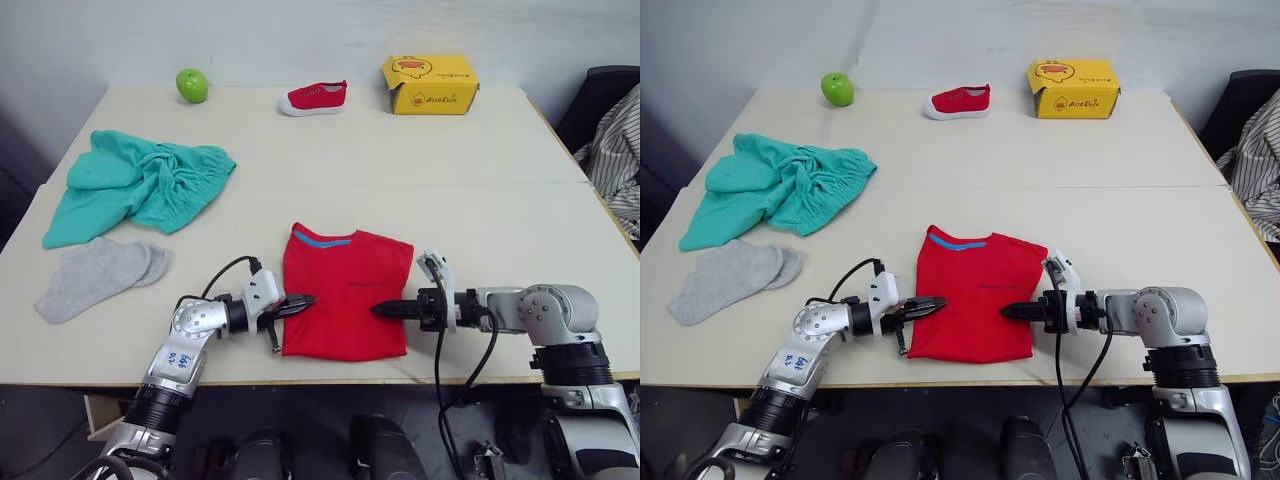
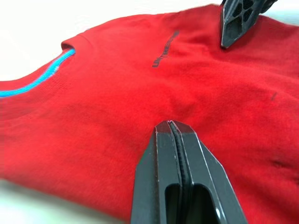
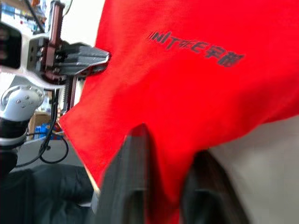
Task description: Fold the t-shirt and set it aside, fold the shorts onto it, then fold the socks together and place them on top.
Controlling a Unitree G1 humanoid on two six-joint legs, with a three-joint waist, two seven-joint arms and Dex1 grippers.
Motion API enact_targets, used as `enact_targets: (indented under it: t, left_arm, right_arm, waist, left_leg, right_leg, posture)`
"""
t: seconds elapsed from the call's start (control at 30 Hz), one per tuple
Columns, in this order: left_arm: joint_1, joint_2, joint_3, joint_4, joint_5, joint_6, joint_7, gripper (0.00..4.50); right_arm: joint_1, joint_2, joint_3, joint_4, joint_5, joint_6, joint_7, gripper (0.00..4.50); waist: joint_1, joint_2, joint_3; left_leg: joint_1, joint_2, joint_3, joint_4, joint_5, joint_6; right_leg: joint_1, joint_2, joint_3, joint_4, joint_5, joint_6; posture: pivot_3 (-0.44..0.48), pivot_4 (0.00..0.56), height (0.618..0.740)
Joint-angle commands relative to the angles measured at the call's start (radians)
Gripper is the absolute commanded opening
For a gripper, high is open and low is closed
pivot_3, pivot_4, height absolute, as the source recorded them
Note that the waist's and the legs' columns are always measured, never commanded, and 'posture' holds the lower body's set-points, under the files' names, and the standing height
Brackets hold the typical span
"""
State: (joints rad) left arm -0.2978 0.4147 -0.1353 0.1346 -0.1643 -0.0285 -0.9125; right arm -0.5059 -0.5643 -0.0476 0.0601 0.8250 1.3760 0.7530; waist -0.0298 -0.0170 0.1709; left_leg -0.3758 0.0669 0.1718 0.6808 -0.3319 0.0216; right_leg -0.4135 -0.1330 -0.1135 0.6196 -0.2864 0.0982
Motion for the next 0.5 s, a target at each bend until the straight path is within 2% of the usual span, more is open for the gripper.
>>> enact_targets:
  t: [0.03, 0.13, 0.23, 0.33, 0.5]
  left_arm:
    - [0.019, 0.014, 0.025, -0.041, -0.070, -0.028, -0.060, 0.00]
    - [0.033, 0.050, 0.064, -0.174, -0.223, 0.108, -0.138, 0.00]
    - [0.047, 0.125, 0.094, -0.279, -0.301, 0.201, -0.187, 0.58]
    - [0.060, 0.165, 0.122, -0.345, -0.341, 0.239, -0.192, 1.50]
    - [0.106, 0.210, 0.179, -0.423, -0.381, 0.266, -0.187, 3.11]
  right_arm:
    - [0.040, -0.008, -0.018, 0.016, -0.032, 0.038, -0.058, 0.02]
    - [0.058, -0.044, -0.074, -0.030, -0.006, 0.106, -0.075, 0.02]
    - [0.051, -0.077, -0.178, -0.041, 0.024, 0.166, -0.078, 0.00]
    - [0.057, -0.139, -0.236, -0.035, 0.031, 0.183, -0.061, 0.00]
    - [0.116, -0.361, -0.283, 0.060, -0.010, 0.124, 0.024, 0.00]
  waist:
    - [0.001, -0.003, -0.002]
    - [0.008, -0.002, -0.001]
    - [0.020, -0.001, -0.001]
    - [0.028, 0.004, 0.001]
    - [0.029, 0.007, 0.003]
  left_leg:
    - [0.000, 0.000, 0.000, 0.000, 0.000, 0.001]
    - [-0.001, -0.001, -0.001, 0.000, 0.000, 0.001]
    - [-0.004, -0.002, -0.002, 0.000, 0.000, -0.001]
    - [-0.012, -0.005, -0.001, 0.001, 0.001, 0.000]
    - [-0.019, -0.008, 0.001, 0.002, 0.002, 0.004]
  right_leg:
    - [0.000, -0.001, 0.000, 0.000, 0.000, 0.000]
    - [0.000, -0.003, 0.000, -0.001, 0.000, 0.001]
    - [-0.002, -0.009, -0.001, -0.002, 0.000, 0.000]
    - [-0.009, -0.008, -0.002, -0.002, 0.001, 0.001]
    - [-0.014, -0.006, -0.001, -0.001, 0.002, 0.004]
  posture:
    - [0.000, 0.150, 0.740]
    - [0.000, 0.150, 0.740]
    - [0.000, 0.150, 0.740]
    - [0.000, 0.150, 0.740]
    - [0.000, 0.150, 0.740]
